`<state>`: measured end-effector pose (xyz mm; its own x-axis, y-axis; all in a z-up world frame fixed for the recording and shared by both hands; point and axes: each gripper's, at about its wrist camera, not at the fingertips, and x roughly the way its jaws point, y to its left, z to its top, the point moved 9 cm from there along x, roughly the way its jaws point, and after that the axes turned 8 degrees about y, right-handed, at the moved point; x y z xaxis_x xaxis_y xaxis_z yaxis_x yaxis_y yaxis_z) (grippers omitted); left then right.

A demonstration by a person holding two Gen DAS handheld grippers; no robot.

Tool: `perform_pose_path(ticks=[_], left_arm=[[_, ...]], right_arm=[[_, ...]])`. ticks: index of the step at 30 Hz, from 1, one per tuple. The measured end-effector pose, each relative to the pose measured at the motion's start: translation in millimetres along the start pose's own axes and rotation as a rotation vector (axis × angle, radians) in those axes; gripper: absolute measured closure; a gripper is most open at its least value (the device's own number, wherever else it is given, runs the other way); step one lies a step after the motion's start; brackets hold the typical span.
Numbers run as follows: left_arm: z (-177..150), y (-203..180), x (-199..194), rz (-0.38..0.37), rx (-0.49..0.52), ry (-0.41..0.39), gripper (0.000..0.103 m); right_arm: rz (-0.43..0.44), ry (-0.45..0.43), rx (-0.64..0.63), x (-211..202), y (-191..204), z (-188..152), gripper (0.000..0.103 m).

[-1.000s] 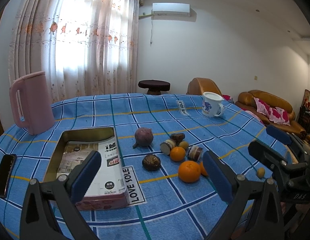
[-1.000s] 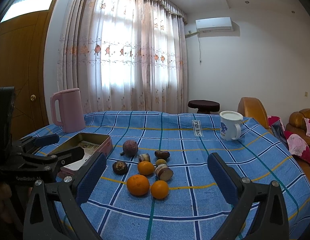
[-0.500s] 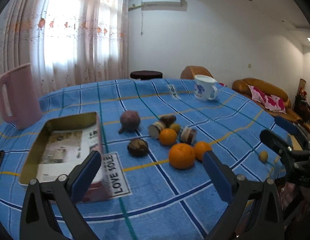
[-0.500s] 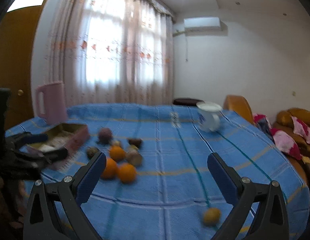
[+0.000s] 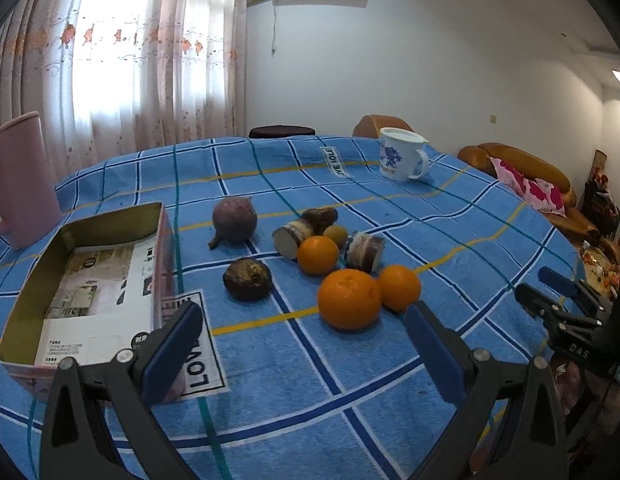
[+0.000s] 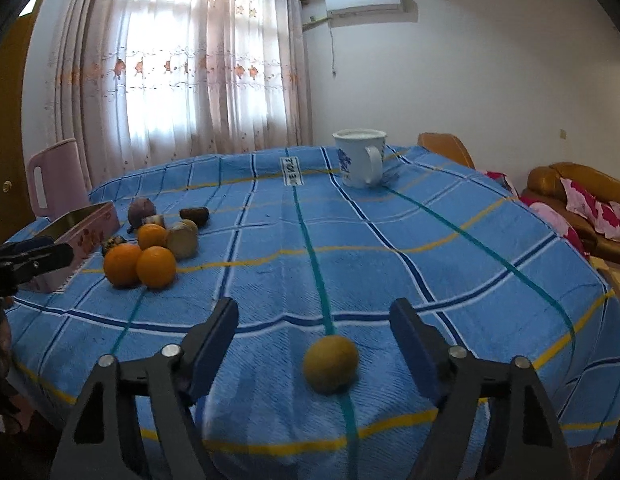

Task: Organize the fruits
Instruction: 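Lower the right gripper onto the small yellow fruit and close it, then grasp the large orange with the left gripper while the right gripper lifts the yellow fruit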

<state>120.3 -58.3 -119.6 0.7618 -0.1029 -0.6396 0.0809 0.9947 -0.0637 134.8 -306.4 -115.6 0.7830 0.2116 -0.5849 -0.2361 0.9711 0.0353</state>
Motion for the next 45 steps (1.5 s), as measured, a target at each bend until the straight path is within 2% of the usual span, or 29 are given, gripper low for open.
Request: perform_pose_path(ticks=[3,5,6,8,9,17,21,26,32,41,45], left_arm=[[0.6,-1.7,2.2,-0.016,-0.002,0.010,0.001],[0.9,-2.3,4.0,-0.021,0.001,0.016,0.003],[1.2,-2.6,5.3,-0.023,0.002,0.020,0.006],[1.0,-3.2,9.0,-0.042,-0.001,0.038,0.011],[0.3,-3.8,10.1,-0.049,-0.002,0.045,0.015],[4.3,-22.3,23.4,-0.103,0.034,0.090,0.039],[8.7,-27.6,35.0,-0.112,0.041,0.115,0.042],[5.1,-29.9,55.3,-0.128,0.027,0.193,0.048],[3.7,-26.6,66.6,-0.155,-0.006,0.230,0.049],[5.1,-26.8,65.9,-0.201,-0.022,0.231,0.054],[5.9,-25.4,59.0,-0.185,-0.008,0.200,0.054]], right_arm=[[0.010,0.021,0.024,5.9,-4.3,-2.9,0.041],[0.025,0.039,0.020,10.5,-3.0,-6.0,0.057],[0.032,0.049,0.024,13.4,-2.2,-7.2,0.060],[0.051,0.069,0.036,19.2,-2.6,-11.6,0.073],[0.048,0.062,0.035,18.6,-3.7,-12.0,0.075],[0.095,0.025,0.013,9.9,3.9,-7.1,0.075],[0.122,-0.007,-0.016,3.4,17.3,1.8,0.075],[0.160,-0.027,-0.046,1.5,34.7,6.3,0.075],[0.185,-0.041,-0.069,0.0,49.0,8.5,0.075],[0.203,-0.058,-0.096,-6.5,63.0,15.8,0.075],[0.218,-0.061,-0.111,-7.3,70.3,19.6,0.075]])
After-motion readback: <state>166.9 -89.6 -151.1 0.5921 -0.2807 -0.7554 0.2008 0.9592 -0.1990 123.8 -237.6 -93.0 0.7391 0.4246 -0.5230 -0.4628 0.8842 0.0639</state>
